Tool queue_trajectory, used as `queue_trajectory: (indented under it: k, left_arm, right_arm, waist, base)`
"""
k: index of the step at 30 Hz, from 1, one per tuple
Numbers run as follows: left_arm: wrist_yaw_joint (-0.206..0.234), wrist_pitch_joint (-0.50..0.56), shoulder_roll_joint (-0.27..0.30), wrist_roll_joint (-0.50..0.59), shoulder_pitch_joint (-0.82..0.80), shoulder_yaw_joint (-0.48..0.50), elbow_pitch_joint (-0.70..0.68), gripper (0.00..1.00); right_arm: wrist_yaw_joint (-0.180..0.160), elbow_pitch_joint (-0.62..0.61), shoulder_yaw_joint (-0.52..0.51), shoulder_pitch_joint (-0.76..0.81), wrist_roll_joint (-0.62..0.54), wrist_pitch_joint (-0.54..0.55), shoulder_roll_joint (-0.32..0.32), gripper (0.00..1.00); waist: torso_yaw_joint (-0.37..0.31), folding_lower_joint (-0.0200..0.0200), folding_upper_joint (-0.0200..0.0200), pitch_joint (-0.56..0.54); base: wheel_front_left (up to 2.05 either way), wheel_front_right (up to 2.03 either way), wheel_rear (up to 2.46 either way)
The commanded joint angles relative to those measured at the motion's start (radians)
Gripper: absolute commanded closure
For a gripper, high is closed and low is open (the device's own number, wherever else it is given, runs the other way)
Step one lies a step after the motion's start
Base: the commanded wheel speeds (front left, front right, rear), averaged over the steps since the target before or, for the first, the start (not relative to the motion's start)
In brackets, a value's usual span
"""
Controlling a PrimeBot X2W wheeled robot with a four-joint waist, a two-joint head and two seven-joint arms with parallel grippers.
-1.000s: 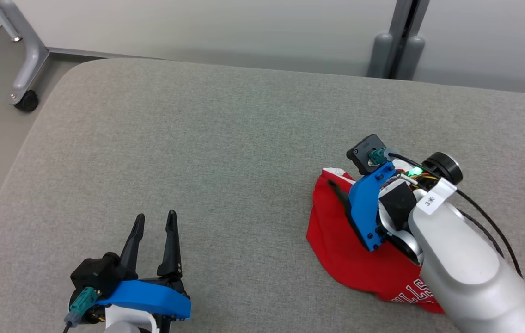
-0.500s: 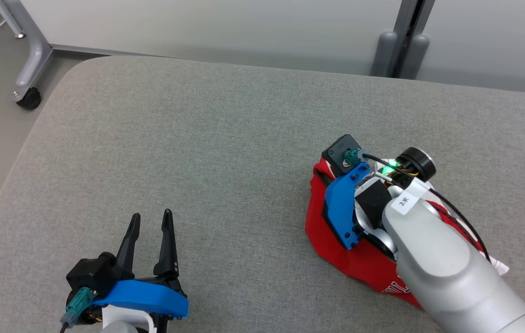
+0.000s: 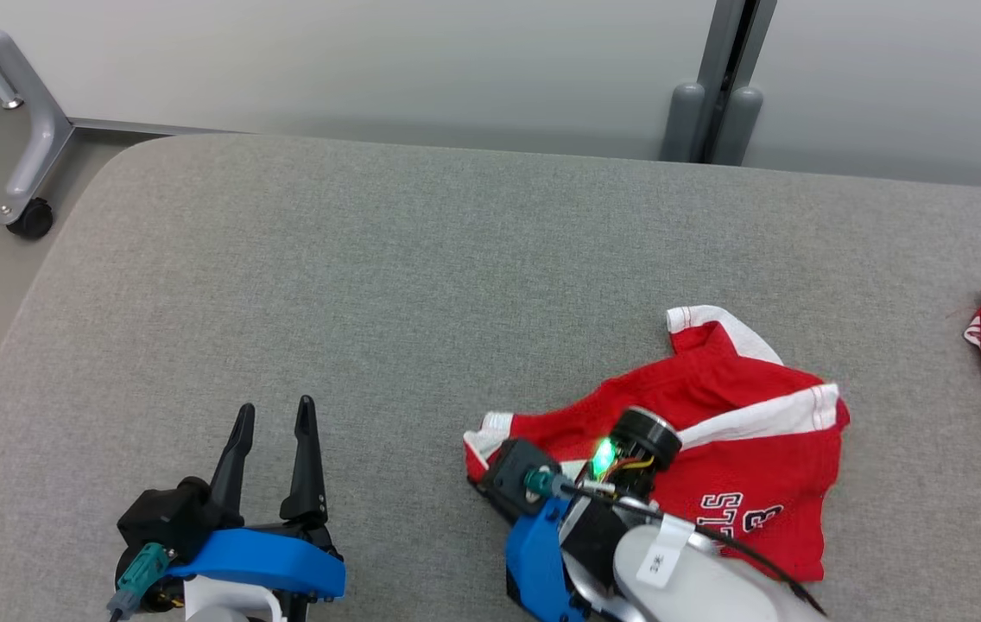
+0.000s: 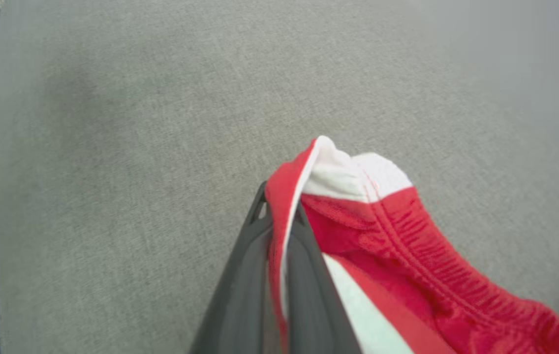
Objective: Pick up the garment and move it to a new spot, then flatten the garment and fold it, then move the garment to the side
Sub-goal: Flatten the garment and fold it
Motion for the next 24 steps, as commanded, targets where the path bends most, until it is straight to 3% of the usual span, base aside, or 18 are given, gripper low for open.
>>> queue_trajectory:
  k: [1, 6, 7, 8, 9, 10, 15, 24]
  left_arm:
    - [-0.004, -0.005, 0.0, 0.006, 0.002, 0.008, -0.004, 0.0]
    - [-0.006, -0.005, 0.004, 0.01, 0.004, 0.013, -0.005, 0.0]
    - [-0.007, -0.005, 0.005, 0.011, 0.004, 0.013, -0.005, 0.0]
    - [-0.007, -0.005, 0.006, 0.012, 0.006, 0.014, -0.006, 0.0]
    - [-0.008, -0.005, 0.006, 0.012, 0.006, 0.013, -0.005, 0.0]
    - [-0.007, -0.005, 0.006, 0.012, 0.007, 0.012, -0.004, 0.0]
    - [-0.008, -0.005, 0.007, 0.02, 0.004, 0.003, 0.003, 0.0]
    - [-0.01, -0.004, 0.024, 0.03, -0.002, -0.014, 0.003, 0.0]
  right_arm:
    - [0.0, -0.007, 0.011, 0.027, -0.008, -0.014, 0.004, 1.0]
    - [0.0, 0.003, 0.022, 0.103, -0.084, -0.076, 0.017, 1.0]
    - [0.0, 0.007, 0.021, 0.117, -0.106, -0.089, 0.018, 0.85]
    - [0.0, 0.008, 0.018, 0.13, -0.119, -0.101, 0.019, 0.62]
    - [0.0, 0.005, 0.02, 0.142, -0.128, -0.113, 0.02, 0.24]
    - [0.0, -0.01, 0.026, 0.154, -0.132, -0.125, 0.021, 0.0]
    - [0.0, -0.072, 0.013, 0.2, -0.104, -0.172, 0.019, 0.0]
    - [0.0, -0.186, -0.162, 0.273, -0.083, -0.256, 0.019, 0.0]
  waist:
    - [-0.001, 0.0, 0.0, -0.003]
    - [-0.001, 0.0, 0.0, -0.009]
    - [-0.001, 0.0, 0.0, -0.009]
    - [-0.002, 0.0, 0.0, -0.01]
    - [-0.002, 0.0, 0.0, -0.011]
    - [-0.003, 0.0, 0.0, -0.011]
    - [-0.011, 0.0, 0.0, -0.016]
    - [-0.049, 0.0, 0.0, -0.041]
  base:
    - [0.0, 0.0, 0.0]
    - [0.0, 0.0, 0.0]
    - [0.0, 0.0, 0.0]
    - [0.0, 0.0, 0.0]
    - [0.0, 0.0, 0.0]
    - [0.0, 0.0, 0.0]
    - [0.0, 0.0, 0.0]
    - [0.0, 0.0, 0.0]
